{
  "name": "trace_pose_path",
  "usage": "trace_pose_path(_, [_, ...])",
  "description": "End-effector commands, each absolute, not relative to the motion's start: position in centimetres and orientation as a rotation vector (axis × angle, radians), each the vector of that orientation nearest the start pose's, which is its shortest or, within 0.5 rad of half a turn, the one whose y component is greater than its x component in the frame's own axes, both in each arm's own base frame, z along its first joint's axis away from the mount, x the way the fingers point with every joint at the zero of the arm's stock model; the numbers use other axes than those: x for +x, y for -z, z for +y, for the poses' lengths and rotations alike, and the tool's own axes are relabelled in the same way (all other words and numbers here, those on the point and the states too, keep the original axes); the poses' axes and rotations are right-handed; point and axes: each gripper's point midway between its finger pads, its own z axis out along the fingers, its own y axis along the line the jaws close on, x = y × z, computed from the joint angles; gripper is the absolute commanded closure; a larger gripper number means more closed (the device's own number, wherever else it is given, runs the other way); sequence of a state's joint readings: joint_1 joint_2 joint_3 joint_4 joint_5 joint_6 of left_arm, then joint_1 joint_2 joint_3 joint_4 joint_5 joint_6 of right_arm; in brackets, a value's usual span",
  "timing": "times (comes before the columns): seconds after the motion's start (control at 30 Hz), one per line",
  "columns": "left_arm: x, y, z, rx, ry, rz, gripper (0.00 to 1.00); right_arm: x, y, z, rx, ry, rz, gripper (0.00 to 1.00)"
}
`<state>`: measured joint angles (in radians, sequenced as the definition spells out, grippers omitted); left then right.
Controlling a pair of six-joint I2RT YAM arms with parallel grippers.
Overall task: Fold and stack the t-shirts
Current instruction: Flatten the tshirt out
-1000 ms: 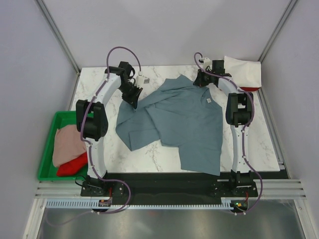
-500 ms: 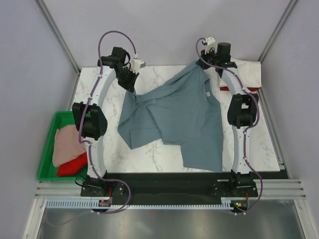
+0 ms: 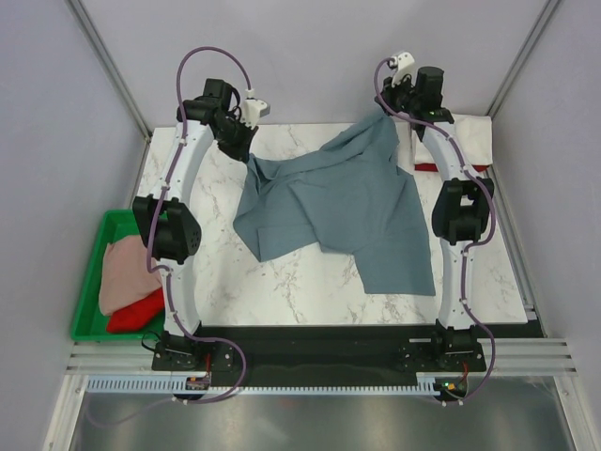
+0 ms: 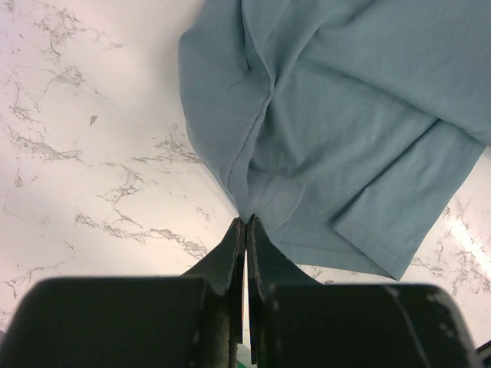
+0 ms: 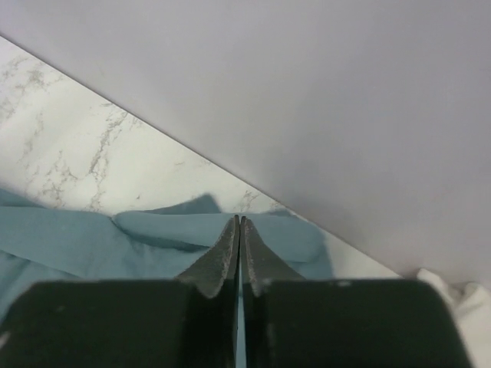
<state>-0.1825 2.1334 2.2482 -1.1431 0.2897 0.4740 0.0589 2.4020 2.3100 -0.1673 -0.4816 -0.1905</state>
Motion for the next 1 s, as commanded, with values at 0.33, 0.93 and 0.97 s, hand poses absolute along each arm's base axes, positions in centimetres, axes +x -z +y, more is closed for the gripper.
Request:
trace_pose_path(0.33, [47.6, -20.3, -12.2, 0.942, 0.265, 2.347, 0.98, 68.8, -16.3, 8.9, -0.502, -0.234, 1.854, 0.71])
trace_pose_path(0.93, [45.5, -14.9, -14.5, 1.011, 0.365, 2.478, 0.96, 65.4, -3.9, 7.9, -0.450, -0.365, 2.126, 0.72])
trace_pose_path(0.97, [45.2, -14.8, -14.3, 1.015, 0.358, 2.487, 0.96, 64.6, -4.8, 8.0, -0.460, -0.376, 2.135, 0.73])
